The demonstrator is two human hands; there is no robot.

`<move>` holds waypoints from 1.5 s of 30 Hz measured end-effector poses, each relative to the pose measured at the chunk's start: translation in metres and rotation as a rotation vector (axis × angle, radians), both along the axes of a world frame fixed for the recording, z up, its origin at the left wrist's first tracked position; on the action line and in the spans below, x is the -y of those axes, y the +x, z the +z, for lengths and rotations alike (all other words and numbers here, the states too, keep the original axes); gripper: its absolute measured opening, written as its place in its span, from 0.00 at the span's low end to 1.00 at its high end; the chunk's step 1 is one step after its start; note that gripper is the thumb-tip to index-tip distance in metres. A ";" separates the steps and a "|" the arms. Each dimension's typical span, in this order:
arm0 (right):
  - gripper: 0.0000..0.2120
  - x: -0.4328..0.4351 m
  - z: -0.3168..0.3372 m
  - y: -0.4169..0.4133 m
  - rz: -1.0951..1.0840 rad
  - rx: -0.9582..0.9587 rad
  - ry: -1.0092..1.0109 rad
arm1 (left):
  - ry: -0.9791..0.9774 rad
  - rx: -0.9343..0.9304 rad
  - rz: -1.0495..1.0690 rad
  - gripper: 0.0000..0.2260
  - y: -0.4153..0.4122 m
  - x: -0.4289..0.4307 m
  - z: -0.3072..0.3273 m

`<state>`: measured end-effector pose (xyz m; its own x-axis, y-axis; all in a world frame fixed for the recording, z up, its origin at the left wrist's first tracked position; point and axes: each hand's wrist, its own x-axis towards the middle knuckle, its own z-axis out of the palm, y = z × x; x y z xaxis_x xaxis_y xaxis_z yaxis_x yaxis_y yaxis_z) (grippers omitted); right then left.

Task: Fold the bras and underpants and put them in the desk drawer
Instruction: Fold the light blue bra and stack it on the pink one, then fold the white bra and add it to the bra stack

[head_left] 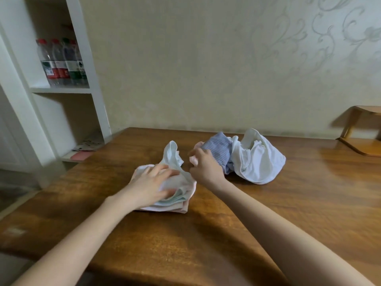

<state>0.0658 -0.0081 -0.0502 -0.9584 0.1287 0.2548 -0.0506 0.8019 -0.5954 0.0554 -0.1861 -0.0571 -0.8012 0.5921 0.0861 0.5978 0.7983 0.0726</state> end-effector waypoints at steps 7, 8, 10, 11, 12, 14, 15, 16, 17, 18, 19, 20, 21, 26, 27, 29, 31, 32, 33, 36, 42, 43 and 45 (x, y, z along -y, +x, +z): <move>0.17 0.016 0.018 -0.057 0.112 0.184 -0.401 | -0.072 -0.009 0.080 0.27 -0.007 -0.004 -0.008; 0.19 0.021 0.016 -0.068 0.110 0.275 -0.432 | -0.092 -0.004 0.078 0.27 -0.007 -0.004 -0.008; 0.22 0.027 0.011 -0.087 0.082 0.438 -0.506 | -0.105 0.018 0.072 0.26 -0.008 -0.003 -0.009; 0.23 0.027 0.011 -0.093 0.084 0.484 -0.544 | -0.104 0.024 0.063 0.26 -0.008 -0.002 -0.010; 0.23 0.025 0.011 -0.100 0.102 0.500 -0.614 | -0.097 0.029 0.048 0.25 -0.008 -0.001 -0.010; 0.20 0.019 0.014 -0.109 0.156 0.418 -0.857 | -0.071 0.031 0.014 0.24 -0.006 -0.001 -0.009; 0.18 0.017 0.013 -0.113 0.166 0.348 -0.994 | -0.065 0.033 0.001 0.23 -0.005 -0.002 -0.008; 0.17 0.015 0.012 -0.113 0.178 0.300 -1.076 | -0.063 0.043 -0.003 0.23 -0.003 -0.003 -0.007; 0.16 0.014 0.010 -0.112 0.169 0.276 -1.056 | -0.061 0.058 -0.001 0.23 -0.003 -0.003 -0.006; 0.17 0.013 0.005 -0.112 0.158 0.281 -0.918 | -0.059 0.074 0.005 0.24 -0.003 -0.004 -0.005; 0.19 0.012 0.000 -0.110 0.129 0.295 -0.666 | -0.062 0.087 0.013 0.24 -0.003 -0.005 -0.005; 0.21 0.012 -0.005 -0.110 0.086 0.285 -0.383 | -0.067 0.094 0.019 0.25 -0.003 -0.006 -0.004; 0.21 0.011 -0.007 -0.110 0.057 0.238 -0.098 | -0.070 0.098 0.025 0.26 -0.003 -0.007 -0.004; 0.21 -0.001 0.006 -0.110 0.106 -0.037 0.309 | -0.092 0.083 0.064 0.27 -0.008 -0.008 -0.007; 0.20 -0.009 0.014 -0.104 0.127 -0.090 0.251 | -0.085 0.073 0.061 0.27 -0.008 -0.008 -0.007; 0.19 -0.031 0.031 -0.084 0.143 -0.207 0.195 | -0.066 -0.004 0.025 0.25 -0.008 -0.011 -0.006; 0.18 -0.058 0.042 -0.061 0.119 -0.298 0.184 | -0.027 -0.112 -0.024 0.21 -0.006 -0.014 -0.007; 0.17 -0.073 0.045 -0.049 0.067 -0.331 0.185 | -0.015 -0.127 -0.041 0.19 -0.004 -0.015 -0.010; 0.15 -0.089 0.047 -0.039 -0.008 -0.351 0.196 | -0.025 -0.121 -0.046 0.18 -0.003 -0.015 -0.013; 0.11 -0.130 0.046 -0.012 -0.150 -0.188 0.276 | -0.074 -0.088 -0.046 0.16 0.000 -0.012 -0.023; 0.32 -0.154 0.018 0.018 -0.143 0.258 0.385 | -0.075 -0.008 -0.047 0.27 0.006 -0.023 0.004; 0.25 -0.157 0.020 0.019 -0.172 0.197 0.329 | -0.002 -0.040 -0.063 0.26 0.011 -0.030 0.011; 0.10 -0.164 0.032 0.028 -0.205 0.022 0.179 | 0.192 -0.117 -0.144 0.24 0.022 -0.050 0.022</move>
<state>0.0934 0.1562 -0.0184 -0.9223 0.2757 0.2709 0.1351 0.8866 -0.4424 0.0774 -0.1361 -0.0347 -0.6880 0.6631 0.2948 0.7174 0.6829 0.1379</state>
